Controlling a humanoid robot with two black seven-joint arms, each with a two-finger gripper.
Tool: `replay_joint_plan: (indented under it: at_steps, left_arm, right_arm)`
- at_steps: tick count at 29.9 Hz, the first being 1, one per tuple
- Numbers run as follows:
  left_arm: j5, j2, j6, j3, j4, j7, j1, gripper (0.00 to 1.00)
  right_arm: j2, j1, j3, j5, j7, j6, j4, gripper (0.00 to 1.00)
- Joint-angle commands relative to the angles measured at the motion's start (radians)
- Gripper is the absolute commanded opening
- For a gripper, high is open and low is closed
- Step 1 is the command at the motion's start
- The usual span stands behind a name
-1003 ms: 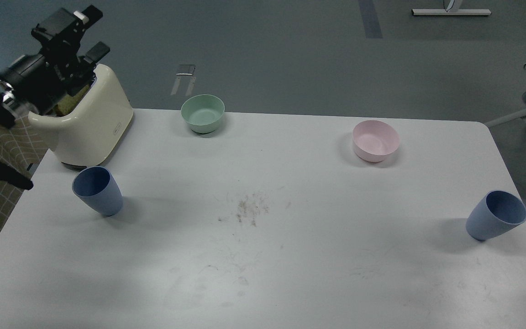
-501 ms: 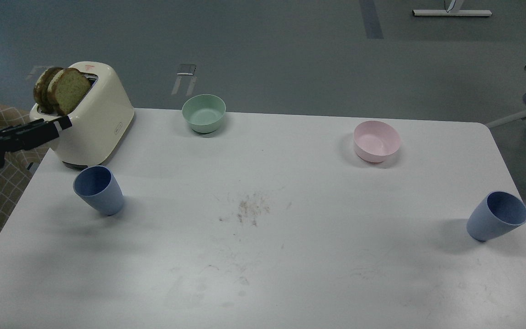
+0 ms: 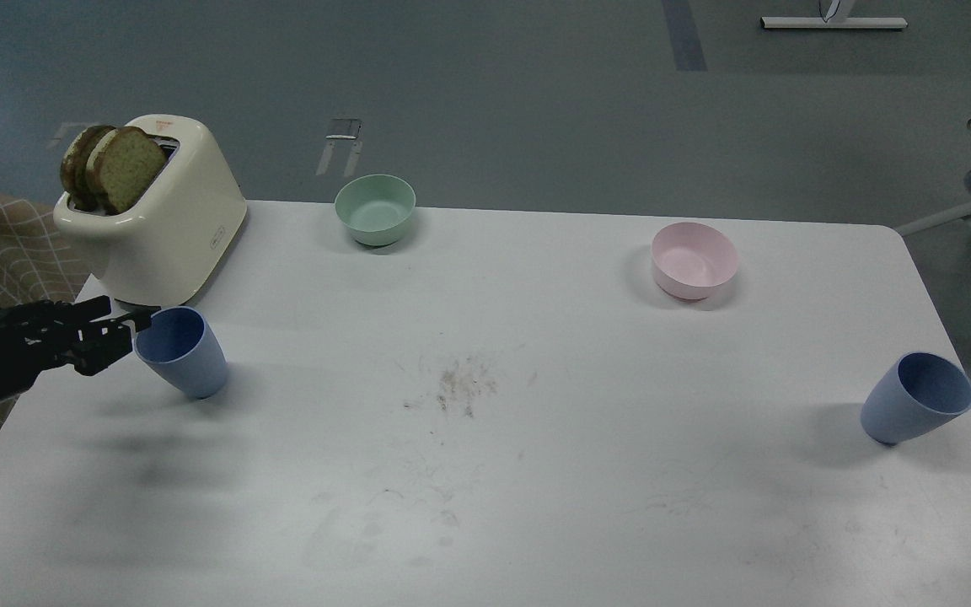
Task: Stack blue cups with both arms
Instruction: 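Close the left gripper around the blue cup nearest it, then lift the blue cup with the left gripper and carry it to table center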
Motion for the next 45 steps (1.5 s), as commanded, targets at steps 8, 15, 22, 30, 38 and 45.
replay_joint_plan:
  at_steps: [8,15,22,30,38,45]
  left_arm:
    - [0.002,-0.089,-0.002,0.005,0.065,0.003,-0.026,0.60]
    - [0.001,-0.106,-0.003,0.083,0.127,0.001,-0.104,0.56]
    - [0.001,-0.120,-0.003,0.117,0.147,0.000,-0.136,0.11]
    - [0.002,-0.117,-0.003,0.119,0.145,-0.003,-0.165,0.00]
    - [0.018,-0.086,-0.112,0.138,0.055,-0.006,-0.407,0.00]
    - [0.099,-0.203,-0.245,0.298,-0.031,-0.006,-0.718,0.00]
  right_arm:
    - [0.000,-0.012,0.004,0.000,0.000,0.000,0.000,1.00]
    - [0.000,-0.017,0.006,0.000,0.000,0.000,0.000,1.00]
    - [0.000,-0.017,0.006,0.000,0.000,0.000,0.000,1.00]
    - [0.000,-0.032,0.020,0.000,0.000,0.000,0.000,1.00]
    - [-0.002,-0.044,0.036,0.000,0.000,0.000,0.001,1.00]
    - [-0.023,-0.107,0.093,0.001,0.000,0.000,0.024,1.00]
